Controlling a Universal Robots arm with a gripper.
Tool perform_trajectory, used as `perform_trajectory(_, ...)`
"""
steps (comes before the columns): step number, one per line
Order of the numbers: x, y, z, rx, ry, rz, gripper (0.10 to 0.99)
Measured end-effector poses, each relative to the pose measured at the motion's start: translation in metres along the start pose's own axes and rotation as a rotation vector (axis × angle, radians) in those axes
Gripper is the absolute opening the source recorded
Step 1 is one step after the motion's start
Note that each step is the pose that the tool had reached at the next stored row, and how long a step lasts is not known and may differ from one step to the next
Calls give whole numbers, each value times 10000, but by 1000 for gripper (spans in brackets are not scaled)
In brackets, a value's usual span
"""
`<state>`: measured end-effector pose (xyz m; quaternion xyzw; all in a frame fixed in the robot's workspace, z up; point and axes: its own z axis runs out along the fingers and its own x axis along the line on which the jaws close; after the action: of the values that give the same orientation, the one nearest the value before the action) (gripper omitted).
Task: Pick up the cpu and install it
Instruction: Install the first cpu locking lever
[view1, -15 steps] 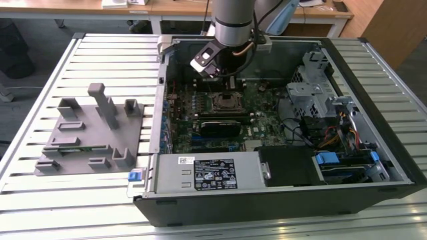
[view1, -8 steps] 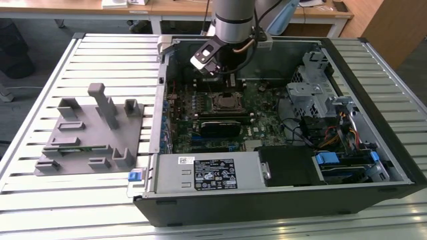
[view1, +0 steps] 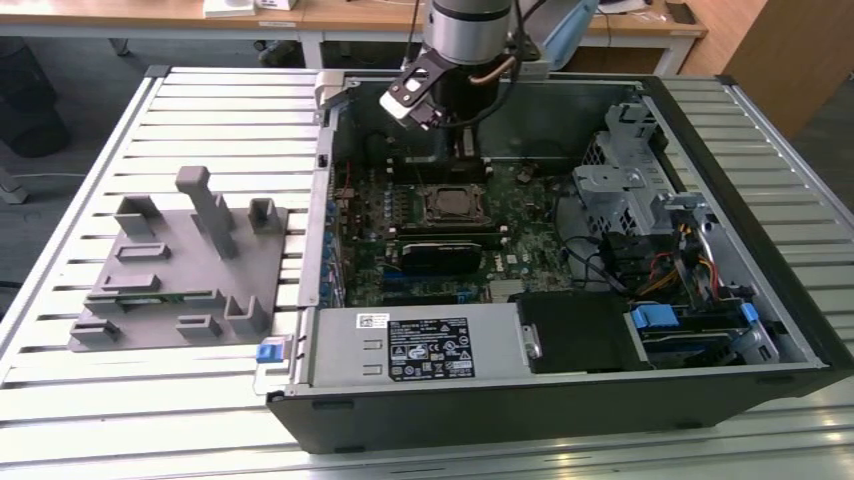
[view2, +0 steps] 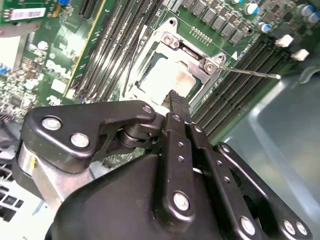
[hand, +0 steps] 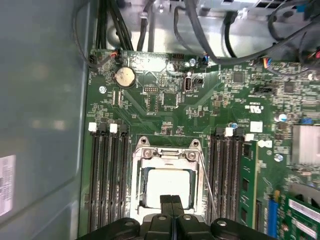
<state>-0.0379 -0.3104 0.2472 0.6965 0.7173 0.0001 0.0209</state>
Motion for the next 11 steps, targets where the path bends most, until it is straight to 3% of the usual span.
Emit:
perform_trajectory(8,-8,8,-278,0,5,0,106)
perform_trajectory(11,-9,9,-319,-1,7,-8,106)
